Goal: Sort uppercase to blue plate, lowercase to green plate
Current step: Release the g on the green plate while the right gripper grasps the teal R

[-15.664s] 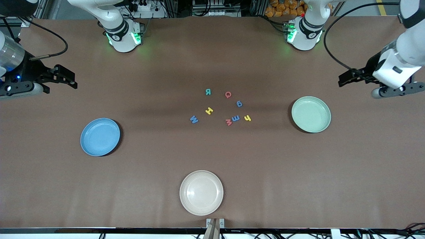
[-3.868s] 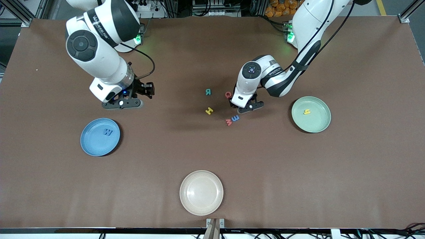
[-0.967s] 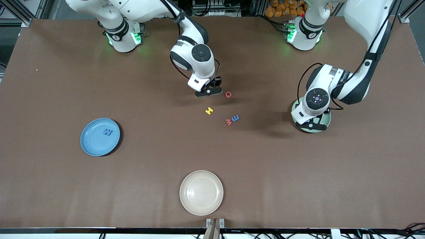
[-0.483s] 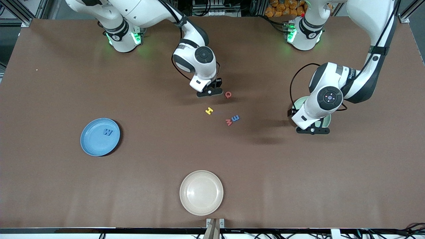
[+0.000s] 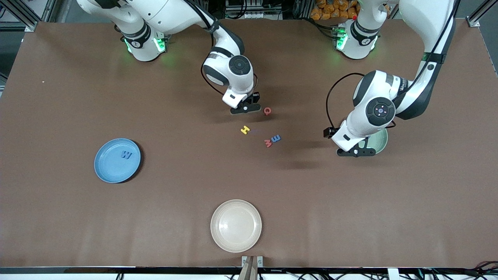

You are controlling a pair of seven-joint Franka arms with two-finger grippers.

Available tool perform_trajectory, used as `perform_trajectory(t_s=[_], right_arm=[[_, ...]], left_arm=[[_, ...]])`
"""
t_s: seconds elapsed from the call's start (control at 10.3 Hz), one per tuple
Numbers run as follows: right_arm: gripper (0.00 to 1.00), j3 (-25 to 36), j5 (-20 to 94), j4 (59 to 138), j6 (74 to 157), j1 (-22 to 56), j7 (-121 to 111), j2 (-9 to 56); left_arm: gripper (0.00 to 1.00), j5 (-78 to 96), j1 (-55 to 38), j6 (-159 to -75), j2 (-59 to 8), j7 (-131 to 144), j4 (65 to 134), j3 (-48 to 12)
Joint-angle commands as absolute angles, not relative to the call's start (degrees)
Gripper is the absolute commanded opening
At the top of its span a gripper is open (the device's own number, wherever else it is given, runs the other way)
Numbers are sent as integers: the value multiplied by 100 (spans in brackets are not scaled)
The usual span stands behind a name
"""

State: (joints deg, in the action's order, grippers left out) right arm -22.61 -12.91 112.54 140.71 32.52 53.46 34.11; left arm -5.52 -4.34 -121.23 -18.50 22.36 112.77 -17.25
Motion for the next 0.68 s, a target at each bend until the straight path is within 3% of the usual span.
perform_trajectory(t_s=[0.0, 0.1, 0.19, 0.39, 0.58], right_arm=[[55, -2276, -1564, 11259, 14186, 3252, 5589, 3516], [50, -2276, -1625, 11259, 14177, 3235, 5616, 3524], [40, -2268, -1635, 11259, 14168, 3243, 5616, 3524], [0, -2276, -1827, 11259, 14124, 3226, 5616, 3516], [0, -2276, -1837, 11241, 14028, 3130, 5520, 3420]], left_arm=[[100, -632, -483, -12339, -2047, 2145, 11102, -1950], [100, -998, -475, -12392, -2100, 1944, 11074, -2021], [100, -1098, -431, -12506, -2153, 1803, 10996, -2048], [100, -1029, -396, -12630, -2302, 447, 10829, -2030], [100, -1028, -352, -12726, -2303, -776, 10758, -1995]])
